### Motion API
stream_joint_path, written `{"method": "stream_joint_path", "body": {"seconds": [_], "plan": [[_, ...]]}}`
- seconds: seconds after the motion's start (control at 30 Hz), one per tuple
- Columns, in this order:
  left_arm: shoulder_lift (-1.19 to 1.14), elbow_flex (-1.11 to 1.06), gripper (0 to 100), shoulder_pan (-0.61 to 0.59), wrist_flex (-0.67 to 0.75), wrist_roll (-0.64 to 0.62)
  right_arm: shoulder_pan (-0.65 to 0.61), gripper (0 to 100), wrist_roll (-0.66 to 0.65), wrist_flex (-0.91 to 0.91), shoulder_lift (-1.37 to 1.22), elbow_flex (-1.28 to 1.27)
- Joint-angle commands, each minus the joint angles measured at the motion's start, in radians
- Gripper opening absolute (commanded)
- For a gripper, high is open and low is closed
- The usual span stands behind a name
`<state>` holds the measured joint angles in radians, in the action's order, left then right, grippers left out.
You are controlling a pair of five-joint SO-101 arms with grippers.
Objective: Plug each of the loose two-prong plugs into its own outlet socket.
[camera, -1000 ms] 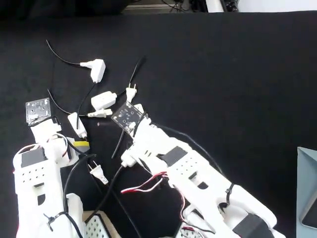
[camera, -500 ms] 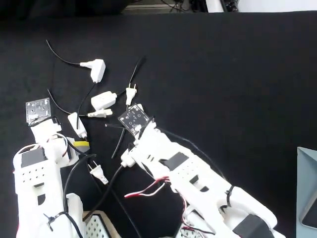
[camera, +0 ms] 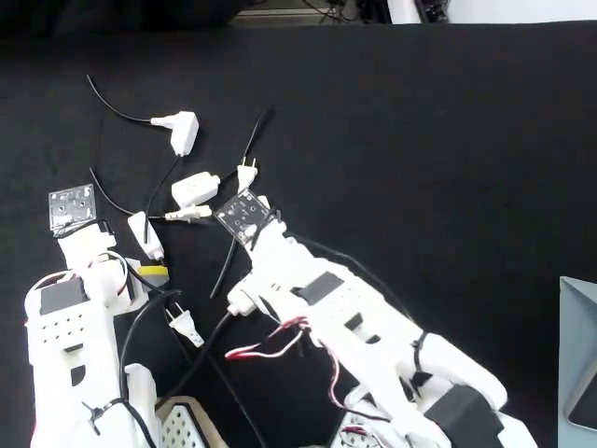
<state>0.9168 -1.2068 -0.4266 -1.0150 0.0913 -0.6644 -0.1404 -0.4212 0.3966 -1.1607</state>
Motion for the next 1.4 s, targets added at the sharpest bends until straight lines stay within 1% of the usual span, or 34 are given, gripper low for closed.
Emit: {"method": "stream_joint_path", "body": {"seconds": [0.0, 0.1, 0.13, 0.23, 0.3, 0.37, 0.5, 0.67, 0.77, 0.87, 1.03, 1.2, 1.37], "plan": [[0.009, 0.004, 36, -0.002, 0.017, 0.000, 0.000, 1.3, 0.003, -0.028, -0.035, -0.004], [0.009, 0.004, 36, -0.002, 0.017, 0.000, 0.000, 2.0, 0.008, -0.029, -0.019, 0.005], [0.009, 0.002, 36, -0.002, 0.017, 0.000, 0.000, 3.8, 0.009, -0.035, -0.008, 0.012], [0.018, -0.008, 36, -0.001, 0.017, 0.000, 0.002, 13.8, 0.014, -0.087, 0.041, 0.021], [0.018, -0.008, 36, -0.001, 0.017, 0.000, 0.002, 16.6, 0.051, -0.135, 0.081, 0.036], [0.018, -0.010, 36, -0.001, 0.017, 0.002, 0.002, 16.5, 0.075, -0.163, 0.124, 0.048], [0.018, -0.010, 36, -0.001, 0.017, 0.002, 0.002, 16.2, 0.081, -0.176, 0.194, 0.038], [0.018, -0.010, 36, -0.001, 0.018, 0.002, 0.002, 8.3, 0.081, -0.167, 0.249, 0.004], [0.018, -0.010, 36, -0.001, 0.018, 0.002, 0.002, 4.3, 0.081, -0.167, 0.249, 0.004], [0.018, -0.010, 36, -0.001, 0.018, 0.002, 0.002, 1.1, 0.074, -0.126, 0.223, -0.019], [0.018, -0.010, 36, -0.001, 0.018, 0.002, 0.002, 1.2, 0.071, -0.054, 0.156, -0.068], [0.018, -0.010, 36, -0.001, 0.018, 0.002, 0.014, 1.2, 0.037, -0.055, 0.127, -0.070], [0.018, -0.001, 36, -0.001, 0.014, 0.002, 0.023, 2.0, 0.037, -0.058, 0.150, -0.042]]}}
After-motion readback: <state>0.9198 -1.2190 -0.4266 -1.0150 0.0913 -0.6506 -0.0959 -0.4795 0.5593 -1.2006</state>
